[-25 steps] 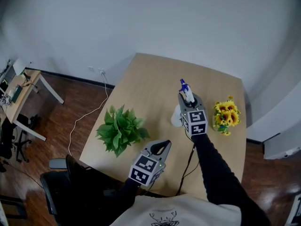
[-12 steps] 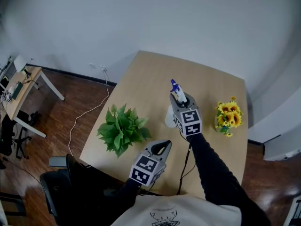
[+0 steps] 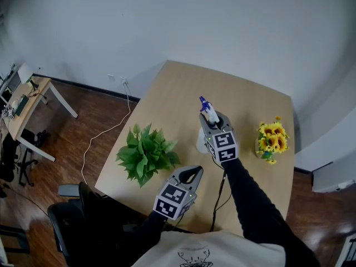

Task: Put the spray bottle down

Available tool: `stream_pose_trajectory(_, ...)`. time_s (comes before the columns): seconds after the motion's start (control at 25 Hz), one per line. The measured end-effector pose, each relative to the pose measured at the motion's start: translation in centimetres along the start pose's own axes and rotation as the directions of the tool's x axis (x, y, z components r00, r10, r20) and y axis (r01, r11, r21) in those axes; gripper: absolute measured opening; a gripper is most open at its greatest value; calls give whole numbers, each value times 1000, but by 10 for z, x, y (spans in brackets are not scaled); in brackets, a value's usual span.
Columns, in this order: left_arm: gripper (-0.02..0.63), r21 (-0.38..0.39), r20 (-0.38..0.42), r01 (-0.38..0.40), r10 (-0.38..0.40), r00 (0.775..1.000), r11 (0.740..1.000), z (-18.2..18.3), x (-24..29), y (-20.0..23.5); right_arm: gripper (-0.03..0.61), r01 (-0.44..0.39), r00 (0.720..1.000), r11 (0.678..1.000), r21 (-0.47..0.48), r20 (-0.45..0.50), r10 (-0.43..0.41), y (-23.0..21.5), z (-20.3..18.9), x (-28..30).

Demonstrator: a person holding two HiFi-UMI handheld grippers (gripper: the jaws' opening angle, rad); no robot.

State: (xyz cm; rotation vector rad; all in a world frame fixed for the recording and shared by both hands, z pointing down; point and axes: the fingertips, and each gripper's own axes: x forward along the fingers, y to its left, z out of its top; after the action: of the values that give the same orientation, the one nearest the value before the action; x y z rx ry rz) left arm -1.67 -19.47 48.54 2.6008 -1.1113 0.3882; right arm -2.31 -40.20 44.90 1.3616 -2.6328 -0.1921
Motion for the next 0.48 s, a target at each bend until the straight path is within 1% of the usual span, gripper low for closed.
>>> stream_pose_trajectory(0.2, 0, -5, 0, 0, 0, 1000, 1000, 0, -1, 1, 90, -11, 1000, 1000, 14, 2, 11, 1, -1, 0)
stream_pose_trajectory(0.24, 0, -7, -1, 2, -2, 1000, 1000, 0, -1, 0, 116, -16, 1000, 1000, 19, 1, 16, 1, -1, 0)
stream_pose_trajectory(0.44, 0, -7, 8, -3, 3, 1000, 1000, 1, -1, 2, 148, -34, 999, 999, 32, -5, 34, 5, -2, 1)
stream_pose_trajectory(0.48, 0, -7, 8, -5, 5, 1000, 1000, 2, -2, 2, 180, -37, 999, 999, 35, -9, 37, 5, -2, 1)
